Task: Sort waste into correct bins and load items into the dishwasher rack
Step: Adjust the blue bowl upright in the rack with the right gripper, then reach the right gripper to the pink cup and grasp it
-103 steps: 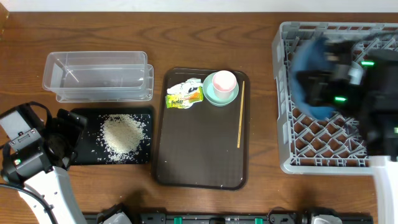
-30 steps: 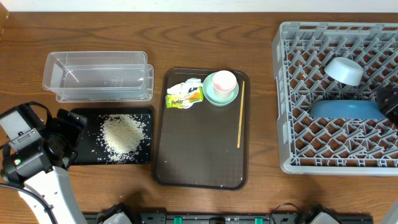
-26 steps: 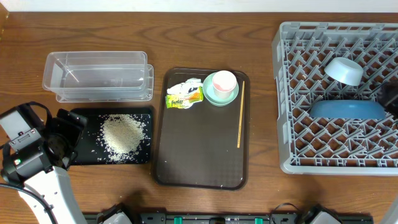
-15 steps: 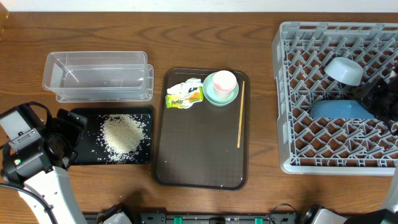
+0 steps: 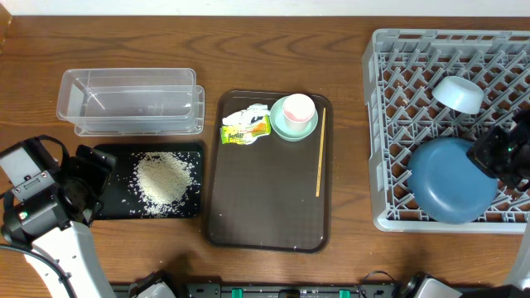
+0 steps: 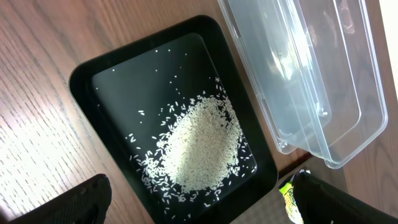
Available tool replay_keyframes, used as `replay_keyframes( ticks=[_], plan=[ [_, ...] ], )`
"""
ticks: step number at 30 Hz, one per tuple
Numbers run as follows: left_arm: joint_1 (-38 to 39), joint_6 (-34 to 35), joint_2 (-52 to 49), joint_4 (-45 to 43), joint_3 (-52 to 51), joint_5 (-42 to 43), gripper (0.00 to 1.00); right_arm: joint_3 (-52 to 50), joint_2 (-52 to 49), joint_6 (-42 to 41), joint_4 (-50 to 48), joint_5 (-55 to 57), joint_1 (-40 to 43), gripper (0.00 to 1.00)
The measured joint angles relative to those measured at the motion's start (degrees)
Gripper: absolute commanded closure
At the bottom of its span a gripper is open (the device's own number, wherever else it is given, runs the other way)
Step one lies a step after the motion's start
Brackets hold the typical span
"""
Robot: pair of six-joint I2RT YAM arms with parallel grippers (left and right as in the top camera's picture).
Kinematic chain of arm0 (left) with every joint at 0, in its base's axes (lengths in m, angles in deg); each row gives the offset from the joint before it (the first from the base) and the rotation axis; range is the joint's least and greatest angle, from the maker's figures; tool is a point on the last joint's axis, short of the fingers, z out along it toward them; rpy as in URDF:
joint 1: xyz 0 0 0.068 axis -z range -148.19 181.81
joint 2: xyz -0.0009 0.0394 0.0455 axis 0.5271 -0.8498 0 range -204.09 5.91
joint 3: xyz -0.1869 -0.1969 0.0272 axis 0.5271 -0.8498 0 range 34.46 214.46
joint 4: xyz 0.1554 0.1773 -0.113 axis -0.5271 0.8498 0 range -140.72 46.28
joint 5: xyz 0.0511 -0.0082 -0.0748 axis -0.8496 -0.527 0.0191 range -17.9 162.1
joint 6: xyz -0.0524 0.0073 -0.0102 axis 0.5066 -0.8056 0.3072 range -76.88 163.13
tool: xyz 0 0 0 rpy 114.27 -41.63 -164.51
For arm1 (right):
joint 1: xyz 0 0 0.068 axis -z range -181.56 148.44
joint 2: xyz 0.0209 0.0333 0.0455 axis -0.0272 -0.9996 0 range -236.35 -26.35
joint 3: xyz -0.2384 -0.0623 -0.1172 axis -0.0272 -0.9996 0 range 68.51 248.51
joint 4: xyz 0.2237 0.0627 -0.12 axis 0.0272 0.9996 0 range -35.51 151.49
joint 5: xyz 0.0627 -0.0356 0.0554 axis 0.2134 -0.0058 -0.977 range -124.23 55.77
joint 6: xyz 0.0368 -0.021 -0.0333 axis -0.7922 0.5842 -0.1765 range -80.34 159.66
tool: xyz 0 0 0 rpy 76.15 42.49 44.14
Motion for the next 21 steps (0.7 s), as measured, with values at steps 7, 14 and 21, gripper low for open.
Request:
replay_keyframes(
  ticks=[7, 14, 21],
  plan=[
    [0.0, 0.0, 0.0, 0.0, 0.0, 0.0, 0.04, 0.0, 7.1, 0.9, 0.4, -1.6, -0.1, 0.71],
    [0.0, 0.0, 0.0, 0.0, 0.0, 0.0, 0.05, 0.0, 12.9, 3.3, -2.8, -11.5, -7.1, 0.35],
    [0.0, 0.0, 0.0, 0.0, 0.0, 0.0, 0.05, 0.5, 10.8, 1.6, -11.1, -10.7, -28.9, 0.24]
  ],
)
